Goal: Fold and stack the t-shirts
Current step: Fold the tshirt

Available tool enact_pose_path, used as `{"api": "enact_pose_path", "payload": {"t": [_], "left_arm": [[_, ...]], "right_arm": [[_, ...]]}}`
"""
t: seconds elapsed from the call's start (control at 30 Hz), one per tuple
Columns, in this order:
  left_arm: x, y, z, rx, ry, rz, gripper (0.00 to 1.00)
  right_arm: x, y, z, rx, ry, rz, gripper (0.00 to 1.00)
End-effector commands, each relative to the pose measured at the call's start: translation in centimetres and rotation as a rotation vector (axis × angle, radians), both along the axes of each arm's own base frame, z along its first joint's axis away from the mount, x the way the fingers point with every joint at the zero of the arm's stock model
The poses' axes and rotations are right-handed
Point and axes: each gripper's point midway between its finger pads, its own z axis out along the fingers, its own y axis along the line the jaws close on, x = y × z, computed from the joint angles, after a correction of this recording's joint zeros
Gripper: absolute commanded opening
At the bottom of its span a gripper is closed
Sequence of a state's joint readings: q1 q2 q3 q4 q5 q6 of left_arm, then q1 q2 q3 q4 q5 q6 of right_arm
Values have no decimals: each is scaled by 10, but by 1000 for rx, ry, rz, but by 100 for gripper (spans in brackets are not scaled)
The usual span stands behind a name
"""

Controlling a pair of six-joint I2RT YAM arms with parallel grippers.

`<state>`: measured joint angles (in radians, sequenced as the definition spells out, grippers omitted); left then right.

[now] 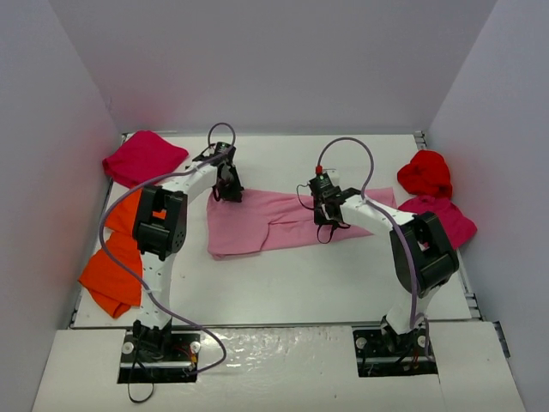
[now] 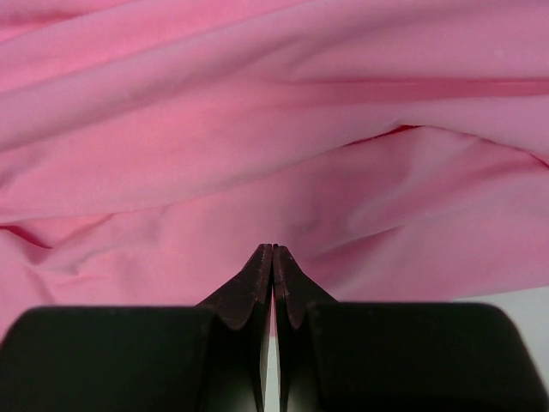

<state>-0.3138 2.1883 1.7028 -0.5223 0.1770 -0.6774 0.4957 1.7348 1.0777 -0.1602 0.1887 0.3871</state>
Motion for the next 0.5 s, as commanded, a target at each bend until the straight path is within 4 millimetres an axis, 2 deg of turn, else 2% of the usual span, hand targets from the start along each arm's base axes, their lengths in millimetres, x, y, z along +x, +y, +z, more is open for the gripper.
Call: {"api": "enact_pose_path", "payload": {"t": [0.0, 0.1, 0.17, 0.27, 0.3, 0.4, 0.47], "left_arm": [[20, 1, -5, 57, -23, -53, 0], [34, 2, -9, 86, -27, -84, 0], [53, 0, 1, 80, -67, -86, 0], [68, 9, 6, 82, -73, -58, 0], [74, 12, 11, 81, -86, -47, 0], [102, 28, 46, 79, -160, -5, 0], [112, 39, 67, 76, -188, 18, 0]], "right_arm": [[6, -13, -4, -66, -29, -23, 0], [-1, -8, -12, -35, -11, -12, 0], [-5, -5, -16, -26, -3, -9, 0], [-15, 0, -19, -26, 5, 8, 0], [-17, 2, -18, -24, 3, 11, 0], [-28, 9, -11, 2, -8, 19, 0], [-32, 9, -6, 4, -25, 7, 0]]}}
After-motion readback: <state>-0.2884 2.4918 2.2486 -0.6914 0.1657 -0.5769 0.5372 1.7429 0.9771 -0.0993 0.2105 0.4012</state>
